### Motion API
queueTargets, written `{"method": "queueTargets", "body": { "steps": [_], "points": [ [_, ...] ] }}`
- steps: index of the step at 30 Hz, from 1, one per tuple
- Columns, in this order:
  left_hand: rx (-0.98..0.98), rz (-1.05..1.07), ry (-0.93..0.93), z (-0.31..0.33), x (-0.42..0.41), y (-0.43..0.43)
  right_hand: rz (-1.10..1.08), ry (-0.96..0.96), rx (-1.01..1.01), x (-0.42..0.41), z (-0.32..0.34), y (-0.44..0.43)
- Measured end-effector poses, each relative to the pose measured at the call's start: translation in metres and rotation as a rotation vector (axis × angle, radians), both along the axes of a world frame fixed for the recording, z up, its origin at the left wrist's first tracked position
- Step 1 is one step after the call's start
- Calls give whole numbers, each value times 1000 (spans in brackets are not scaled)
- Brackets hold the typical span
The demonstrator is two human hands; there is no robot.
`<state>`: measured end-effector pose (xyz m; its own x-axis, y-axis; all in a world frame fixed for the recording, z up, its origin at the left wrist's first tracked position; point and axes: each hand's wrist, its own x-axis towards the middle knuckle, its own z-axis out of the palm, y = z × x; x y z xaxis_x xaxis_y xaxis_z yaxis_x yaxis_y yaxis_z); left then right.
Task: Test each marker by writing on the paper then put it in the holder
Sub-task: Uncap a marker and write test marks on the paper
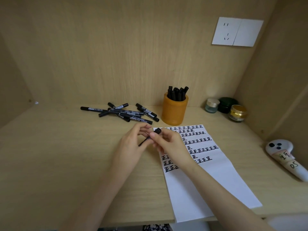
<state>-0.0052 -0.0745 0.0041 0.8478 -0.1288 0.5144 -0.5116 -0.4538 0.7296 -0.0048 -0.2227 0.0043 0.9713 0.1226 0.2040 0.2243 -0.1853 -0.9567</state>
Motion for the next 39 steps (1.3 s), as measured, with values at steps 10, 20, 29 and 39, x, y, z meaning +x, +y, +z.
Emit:
{"method": "queueTargets", "body": {
  "steps": [10, 20, 29, 39],
  "points": [
    [109, -43, 255, -32, -18, -1, -143, 60, 304, -22, 2, -28],
    [226, -164, 160, -23, -41, -25, -66, 73, 242, -43, -5, -25],
    [84, -212, 259, -23, -49, -34, -20, 83, 246, -55, -8, -33],
    [-57, -340, 332, -23, -51, -42, -71, 57, 257, -63, -3, -42]
  ]
}}
